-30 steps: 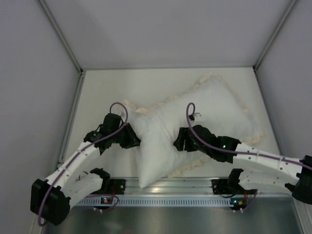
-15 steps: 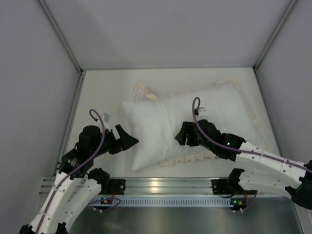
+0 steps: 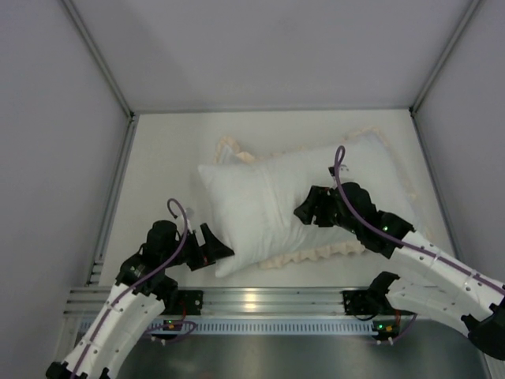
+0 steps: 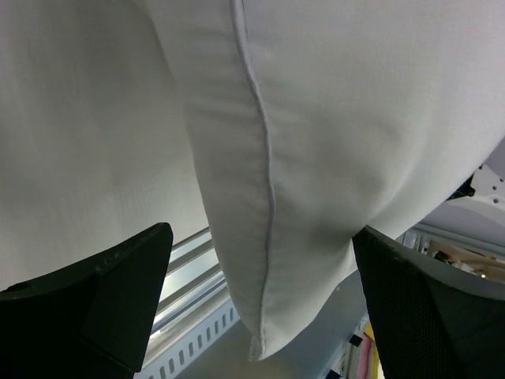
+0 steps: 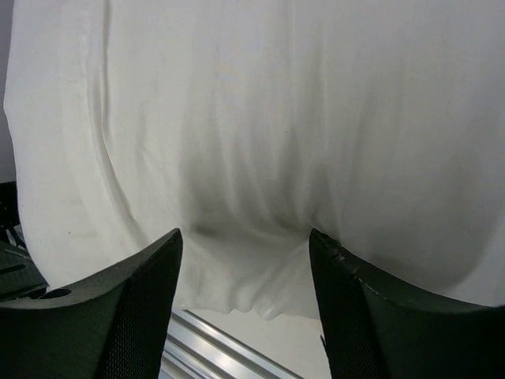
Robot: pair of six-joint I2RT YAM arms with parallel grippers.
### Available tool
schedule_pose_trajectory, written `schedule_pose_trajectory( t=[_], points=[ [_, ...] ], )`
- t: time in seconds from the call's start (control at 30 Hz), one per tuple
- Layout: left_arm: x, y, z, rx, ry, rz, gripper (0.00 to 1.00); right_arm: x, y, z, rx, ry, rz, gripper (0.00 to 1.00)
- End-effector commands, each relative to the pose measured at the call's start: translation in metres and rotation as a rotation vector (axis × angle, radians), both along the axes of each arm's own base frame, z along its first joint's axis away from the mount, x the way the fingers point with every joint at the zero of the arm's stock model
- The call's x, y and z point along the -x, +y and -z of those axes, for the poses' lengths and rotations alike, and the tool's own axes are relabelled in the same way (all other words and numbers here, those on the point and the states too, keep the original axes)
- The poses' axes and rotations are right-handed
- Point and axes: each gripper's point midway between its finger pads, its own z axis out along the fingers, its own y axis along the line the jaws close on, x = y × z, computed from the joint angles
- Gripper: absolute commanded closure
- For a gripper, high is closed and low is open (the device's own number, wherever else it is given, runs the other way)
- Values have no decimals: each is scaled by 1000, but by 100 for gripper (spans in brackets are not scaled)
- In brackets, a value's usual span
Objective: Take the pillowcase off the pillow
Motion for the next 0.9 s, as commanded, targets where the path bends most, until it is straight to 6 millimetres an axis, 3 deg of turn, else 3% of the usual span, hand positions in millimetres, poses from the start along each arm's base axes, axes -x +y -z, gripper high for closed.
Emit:
schedule_pose_trajectory(
  t=[0.0,0.2,0.4,0.43,0.53,0.57,0.77,0.8,0.87],
  points=[
    [-3,-21,-16,152,-64,70,1,-2,-2,-16,-21,-34,-13,37],
    [-6,-28,-31,261,-117,61,1,0,-1,-14,-29,-23,-20,37],
    [-26,-38,-43,349,-167,32,3,3,6,-5,-36,15,-50,37],
    [-31,-38,-45,349,-183,19,25,5,9,-6,-43,20,-62,37],
    [-45,-40,-63,363,-229,-3,74,14,16,-8,-61,26,-114,36],
    [-49,-40,-66,367,-223,-23,100,21,18,-9,-56,33,-146,36],
    [-77,-28,-117,393,-317,-176,100,63,31,-25,20,9,-243,30],
    [-81,-26,-120,385,-311,-201,100,80,35,-23,42,13,-292,27],
    [-88,-24,-141,395,-326,-240,100,89,35,-22,35,11,-282,24]
  ],
)
